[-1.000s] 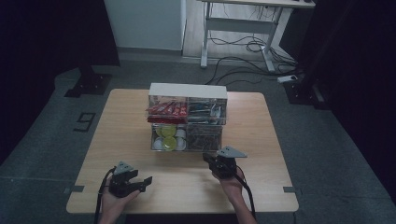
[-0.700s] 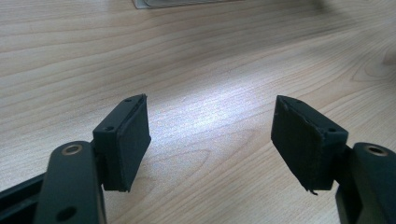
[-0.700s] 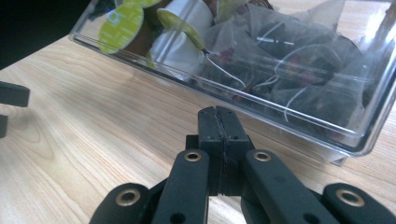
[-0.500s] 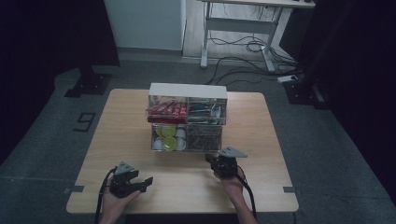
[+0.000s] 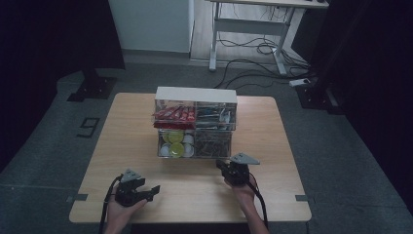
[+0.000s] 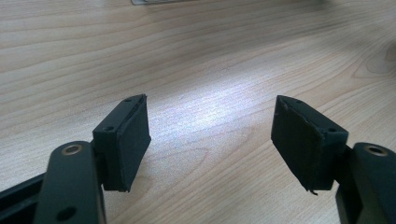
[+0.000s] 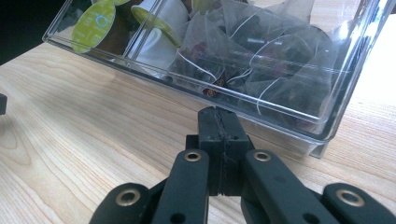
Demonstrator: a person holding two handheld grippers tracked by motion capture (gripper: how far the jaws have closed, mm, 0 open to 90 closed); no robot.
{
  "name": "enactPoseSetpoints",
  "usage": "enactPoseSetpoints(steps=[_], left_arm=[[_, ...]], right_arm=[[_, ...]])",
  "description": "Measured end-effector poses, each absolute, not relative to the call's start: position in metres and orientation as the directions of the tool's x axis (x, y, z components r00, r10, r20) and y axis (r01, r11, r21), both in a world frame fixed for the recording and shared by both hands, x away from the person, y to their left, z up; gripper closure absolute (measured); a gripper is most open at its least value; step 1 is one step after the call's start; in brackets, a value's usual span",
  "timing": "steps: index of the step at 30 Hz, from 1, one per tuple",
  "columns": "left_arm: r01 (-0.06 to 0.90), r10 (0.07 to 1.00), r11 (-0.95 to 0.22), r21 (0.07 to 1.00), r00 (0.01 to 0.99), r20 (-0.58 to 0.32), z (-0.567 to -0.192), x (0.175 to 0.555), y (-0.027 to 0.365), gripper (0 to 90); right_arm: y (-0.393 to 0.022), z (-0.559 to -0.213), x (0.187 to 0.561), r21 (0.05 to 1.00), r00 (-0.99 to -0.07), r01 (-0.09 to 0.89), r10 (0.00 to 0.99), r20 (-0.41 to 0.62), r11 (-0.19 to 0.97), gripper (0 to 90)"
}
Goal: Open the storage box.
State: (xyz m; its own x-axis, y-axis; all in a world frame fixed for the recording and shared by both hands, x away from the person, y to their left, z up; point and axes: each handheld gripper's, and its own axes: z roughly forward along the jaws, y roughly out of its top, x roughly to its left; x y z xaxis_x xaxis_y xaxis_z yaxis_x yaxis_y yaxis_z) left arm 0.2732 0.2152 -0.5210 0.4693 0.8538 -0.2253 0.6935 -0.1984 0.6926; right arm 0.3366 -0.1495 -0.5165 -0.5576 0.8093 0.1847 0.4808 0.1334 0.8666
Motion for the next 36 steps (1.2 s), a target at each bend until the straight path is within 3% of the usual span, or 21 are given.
enactPoseSetpoints(steps=[36], left_arm=[[0.699,0.855,-0.207,0.684,0.47,-0.221,-0.522,0.273,0.213,28.3]], right_arm=[[-0.153,-0.499,0.331,0.901,-0.555,0.424,0.813,0.175,0.095,88.9]])
